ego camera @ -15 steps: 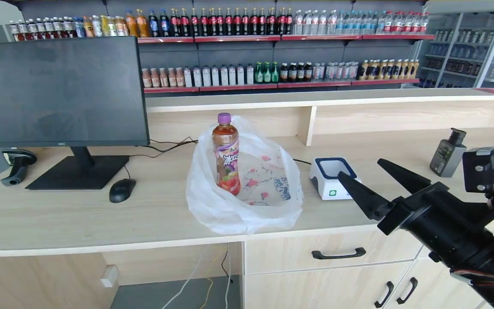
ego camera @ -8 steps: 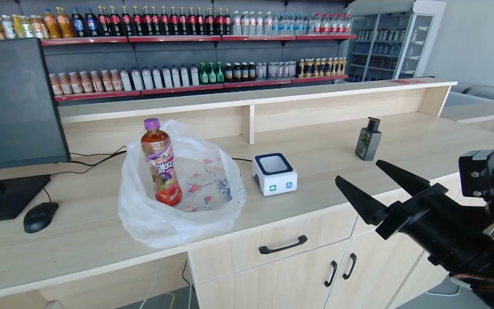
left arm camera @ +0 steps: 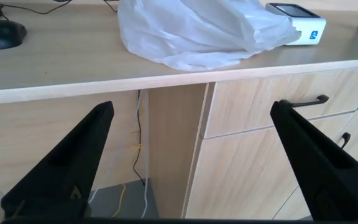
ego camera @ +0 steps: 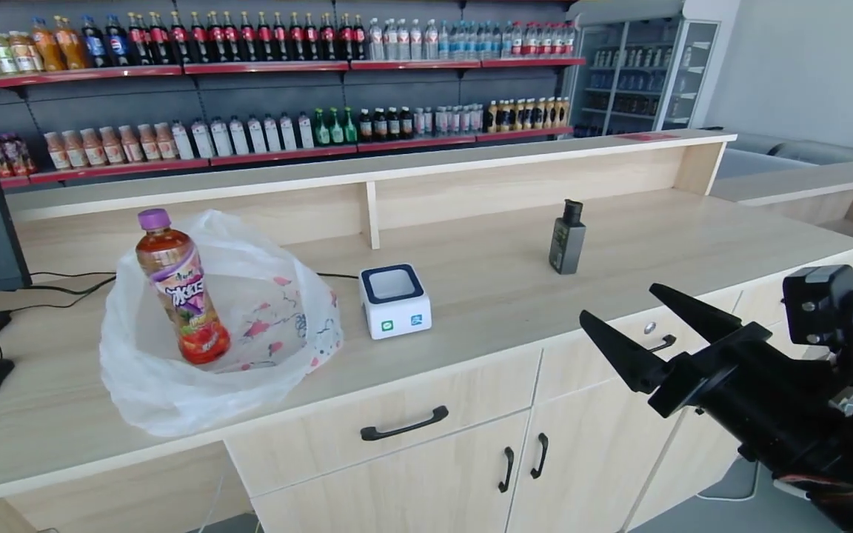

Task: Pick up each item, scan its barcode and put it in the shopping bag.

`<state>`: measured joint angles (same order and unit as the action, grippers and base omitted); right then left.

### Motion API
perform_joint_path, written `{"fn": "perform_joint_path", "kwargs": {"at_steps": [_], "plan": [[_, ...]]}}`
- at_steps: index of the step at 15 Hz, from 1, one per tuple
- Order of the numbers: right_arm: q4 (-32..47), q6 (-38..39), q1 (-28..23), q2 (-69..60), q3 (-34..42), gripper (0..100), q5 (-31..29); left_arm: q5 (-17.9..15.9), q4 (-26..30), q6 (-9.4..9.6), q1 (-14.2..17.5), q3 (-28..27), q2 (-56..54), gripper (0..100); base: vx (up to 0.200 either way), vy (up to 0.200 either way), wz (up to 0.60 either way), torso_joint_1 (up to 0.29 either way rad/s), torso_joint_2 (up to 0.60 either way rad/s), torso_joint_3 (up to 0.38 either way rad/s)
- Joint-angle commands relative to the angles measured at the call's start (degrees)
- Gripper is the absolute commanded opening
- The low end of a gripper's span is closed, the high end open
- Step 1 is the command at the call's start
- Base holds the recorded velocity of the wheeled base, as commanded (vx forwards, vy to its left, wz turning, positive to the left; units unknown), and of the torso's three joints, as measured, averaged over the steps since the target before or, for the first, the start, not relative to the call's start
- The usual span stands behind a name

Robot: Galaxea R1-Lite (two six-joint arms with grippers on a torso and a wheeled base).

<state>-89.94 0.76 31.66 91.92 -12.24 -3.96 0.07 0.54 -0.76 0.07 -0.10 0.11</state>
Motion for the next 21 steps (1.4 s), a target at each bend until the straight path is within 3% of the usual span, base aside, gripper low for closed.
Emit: {"fn": "perform_joint_path", "kwargs": {"at_steps": [1, 8, 15, 21], "plan": [[-0.1, -0.1, 0.2, 0.3, 0.5, 100, 0.0, 0.0, 0.0, -0.04, 0.0, 0.0, 0.0, 100, 0.000, -0.200, 0.60, 0.007, 0.00, 0.002], [-0.1, -0.1, 0.1, 0.8, 0.4, 100, 0.0, 0.0, 0.0, -0.04, 0.0, 0.0, 0.0, 100, 0.000, -0.200, 0.60, 0.002, 0.00, 0.000], [-0.1, -0.1, 0.0, 1.6, 1.3, 100, 0.0, 0.0, 0.0, -0.04, 0.0, 0.0, 0.0, 100, 0.000, -0.200, 0.00, 0.003, 0.00, 0.005], [-0.1, 0.3, -0.5, 4.4, 1.9, 100, 0.0, 0.0, 0.0, 0.05, 0.0, 0.0, 0.0, 100, 0.033, 0.000, 0.00, 0.000, 0.00, 0.001]]}}
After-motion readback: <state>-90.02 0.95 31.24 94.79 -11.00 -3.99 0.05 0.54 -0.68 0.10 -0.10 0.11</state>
